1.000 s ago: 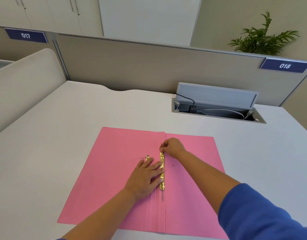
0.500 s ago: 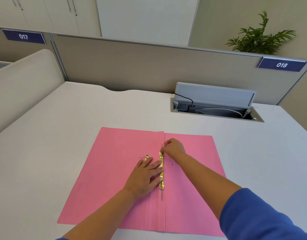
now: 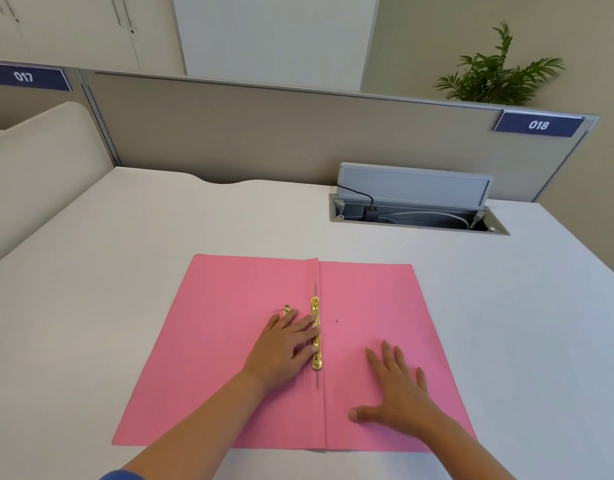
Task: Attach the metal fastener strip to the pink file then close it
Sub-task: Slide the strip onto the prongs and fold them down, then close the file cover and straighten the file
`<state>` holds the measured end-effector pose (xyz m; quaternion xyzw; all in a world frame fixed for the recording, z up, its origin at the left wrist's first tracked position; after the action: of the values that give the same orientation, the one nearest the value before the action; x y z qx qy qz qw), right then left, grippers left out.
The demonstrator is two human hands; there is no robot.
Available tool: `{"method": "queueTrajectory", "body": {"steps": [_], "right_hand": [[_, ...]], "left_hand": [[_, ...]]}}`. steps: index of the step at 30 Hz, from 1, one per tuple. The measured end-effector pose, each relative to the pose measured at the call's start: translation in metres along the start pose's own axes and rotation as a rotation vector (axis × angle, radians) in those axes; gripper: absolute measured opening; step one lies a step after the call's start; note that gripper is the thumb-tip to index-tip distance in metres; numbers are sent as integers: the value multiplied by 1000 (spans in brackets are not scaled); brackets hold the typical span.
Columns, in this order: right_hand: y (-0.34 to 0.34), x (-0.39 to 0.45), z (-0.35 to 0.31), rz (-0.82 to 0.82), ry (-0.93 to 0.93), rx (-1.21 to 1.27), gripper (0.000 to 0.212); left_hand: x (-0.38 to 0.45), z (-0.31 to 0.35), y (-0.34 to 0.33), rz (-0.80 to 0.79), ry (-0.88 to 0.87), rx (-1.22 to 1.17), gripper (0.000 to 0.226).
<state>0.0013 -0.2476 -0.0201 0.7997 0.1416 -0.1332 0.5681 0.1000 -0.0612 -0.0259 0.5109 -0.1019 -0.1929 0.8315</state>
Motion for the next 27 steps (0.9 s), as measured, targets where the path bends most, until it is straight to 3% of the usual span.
{"method": "queueTrajectory", "body": {"steps": [5, 8, 11, 13, 16, 18, 21, 27], "right_hand": [[3, 3, -2, 14, -6, -15, 117], [7, 10, -2, 23, -6, -9, 117], [11, 16, -1, 29, -13, -12, 117], [12, 20, -1, 27, -19, -18, 117], [13, 26, -1, 30, -22, -10, 118], [14, 30, -1, 34, -23, -12, 118], [16, 35, -1, 37, -27, -18, 118], [20, 44, -5, 36, -42, -30, 116]], "left_hand": [[3, 1, 6, 22, -21, 55, 44], [3, 1, 22, 141, 30, 82, 46], [0, -13, 52, 347, 211, 62, 48], [-4, -38, 70, 410, 420, 102, 55], [-20, -91, 88, 335, 874, 70, 76], [-35, -117, 92, 258, 1076, 29, 86], [-50, -135, 93, 227, 1190, -62, 91], [-53, -135, 104, 257, 1179, -122, 89]]}}
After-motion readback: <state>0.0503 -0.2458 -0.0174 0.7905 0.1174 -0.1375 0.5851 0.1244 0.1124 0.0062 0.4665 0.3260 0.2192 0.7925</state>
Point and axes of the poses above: each hand's wrist, its own x-axis towards the middle knuckle, its own y-axis out of the back of the hand, z = x × y, the point moved 6 cm from there along x, towards the middle knuckle, and after that the axes turned 9 degrees about y, right-handed, at the moved point
